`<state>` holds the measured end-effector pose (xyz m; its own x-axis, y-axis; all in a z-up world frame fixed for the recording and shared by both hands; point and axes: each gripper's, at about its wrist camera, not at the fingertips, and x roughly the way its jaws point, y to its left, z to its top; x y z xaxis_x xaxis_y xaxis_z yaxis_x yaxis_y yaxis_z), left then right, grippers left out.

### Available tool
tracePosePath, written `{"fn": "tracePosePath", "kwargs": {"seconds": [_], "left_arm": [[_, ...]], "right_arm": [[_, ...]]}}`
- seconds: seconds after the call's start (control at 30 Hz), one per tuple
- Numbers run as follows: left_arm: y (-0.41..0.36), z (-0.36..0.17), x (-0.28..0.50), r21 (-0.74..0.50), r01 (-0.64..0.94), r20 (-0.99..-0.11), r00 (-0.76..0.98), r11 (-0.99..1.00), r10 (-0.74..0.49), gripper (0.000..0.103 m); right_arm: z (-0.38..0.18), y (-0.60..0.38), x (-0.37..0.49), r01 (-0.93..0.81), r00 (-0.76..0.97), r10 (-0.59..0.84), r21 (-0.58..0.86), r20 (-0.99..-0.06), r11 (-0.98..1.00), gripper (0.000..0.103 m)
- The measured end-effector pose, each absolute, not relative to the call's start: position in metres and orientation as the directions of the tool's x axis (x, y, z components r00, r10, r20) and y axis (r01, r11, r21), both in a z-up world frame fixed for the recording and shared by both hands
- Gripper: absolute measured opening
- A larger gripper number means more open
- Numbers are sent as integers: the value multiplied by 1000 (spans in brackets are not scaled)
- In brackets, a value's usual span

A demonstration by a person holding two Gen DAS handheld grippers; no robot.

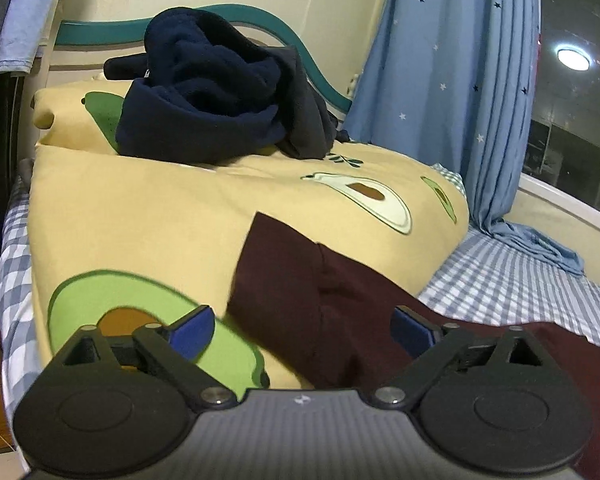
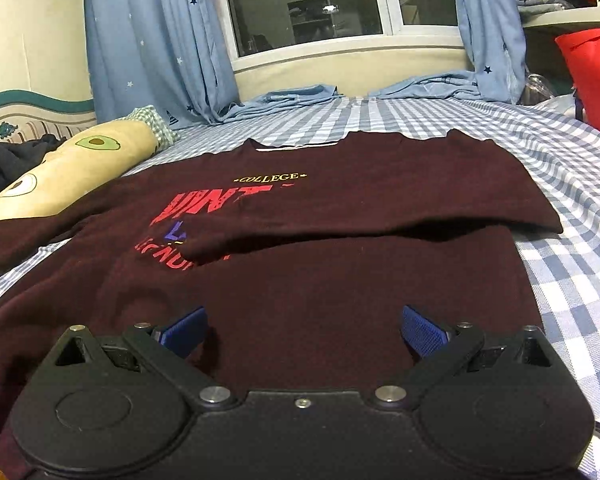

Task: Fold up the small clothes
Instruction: 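Reach the left tool to the other sleeve cuff and grasp it, then lift the sleeve with the left tool and fold it across the chest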

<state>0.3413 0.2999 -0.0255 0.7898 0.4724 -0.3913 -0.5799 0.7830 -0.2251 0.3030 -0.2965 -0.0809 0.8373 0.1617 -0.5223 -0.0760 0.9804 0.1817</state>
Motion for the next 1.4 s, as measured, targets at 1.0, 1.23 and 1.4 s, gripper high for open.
{"fn": "tracePosePath", "kwargs": {"seconds": [1.0, 1.23, 1.4], "left_arm": [[279, 102, 390, -198, -531, -103, 847, 824, 522, 9], [220, 129, 397, -131, -418, -18, 908, 899, 419, 9], [168, 138, 401, -61, -321, 25, 946, 945, 323, 9]], "right_arm": [[-85, -304, 303, -83, 842, 190, 226, -506, 971, 103], [-85, -306, 301, -85, 845, 199, 243, -496, 966, 103], [-85, -310, 299, -90, 849, 219, 277, -481, 957, 103]]}}
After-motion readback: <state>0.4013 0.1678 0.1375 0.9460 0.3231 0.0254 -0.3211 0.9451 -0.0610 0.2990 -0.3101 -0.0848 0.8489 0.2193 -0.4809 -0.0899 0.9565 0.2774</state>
